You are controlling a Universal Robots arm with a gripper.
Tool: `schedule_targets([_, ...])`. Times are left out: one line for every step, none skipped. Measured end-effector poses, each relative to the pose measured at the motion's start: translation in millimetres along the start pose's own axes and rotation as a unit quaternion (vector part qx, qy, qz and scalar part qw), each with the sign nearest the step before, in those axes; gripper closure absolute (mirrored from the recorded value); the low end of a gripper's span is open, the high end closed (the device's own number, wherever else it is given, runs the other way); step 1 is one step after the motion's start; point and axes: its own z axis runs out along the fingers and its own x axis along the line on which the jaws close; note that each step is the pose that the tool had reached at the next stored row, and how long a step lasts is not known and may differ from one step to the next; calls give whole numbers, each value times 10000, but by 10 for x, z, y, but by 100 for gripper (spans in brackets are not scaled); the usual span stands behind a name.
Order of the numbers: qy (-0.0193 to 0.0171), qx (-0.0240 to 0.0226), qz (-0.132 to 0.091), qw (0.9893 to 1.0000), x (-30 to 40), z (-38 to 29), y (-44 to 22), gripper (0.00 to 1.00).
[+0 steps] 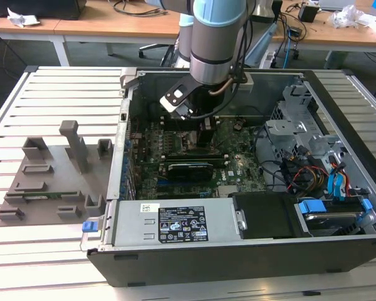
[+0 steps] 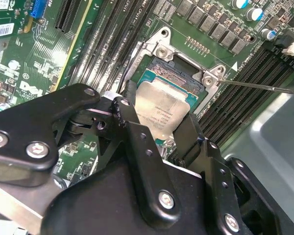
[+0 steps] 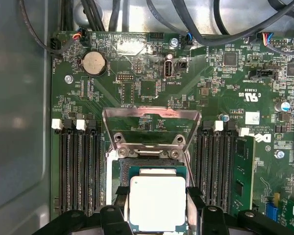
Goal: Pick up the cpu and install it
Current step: 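Place the cpu into insertion slot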
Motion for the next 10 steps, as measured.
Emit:
schedule_targets([0, 0, 0, 10000, 0, 5, 0, 45])
schedule_targets([0, 0, 0, 10000, 0, 10, 0, 45])
schedule_targets([0, 0, 0, 10000, 0, 15, 0, 45])
schedule_targets([0, 0, 0, 10000, 0, 21, 0, 45])
schedule_targets([0, 0, 0, 10000, 0, 26, 0, 45])
schedule_targets([0, 0, 0, 10000, 0, 33, 0, 45])
schedule_targets([-1, 0, 0, 10000, -1, 35, 0, 45])
schedule_targets([-1, 0, 0, 10000, 0, 39, 0, 45])
schedule_targets([0, 0, 0, 10000, 0, 44, 1, 45])
schedule_targets([0, 0, 0, 10000, 0, 55, 1, 45])
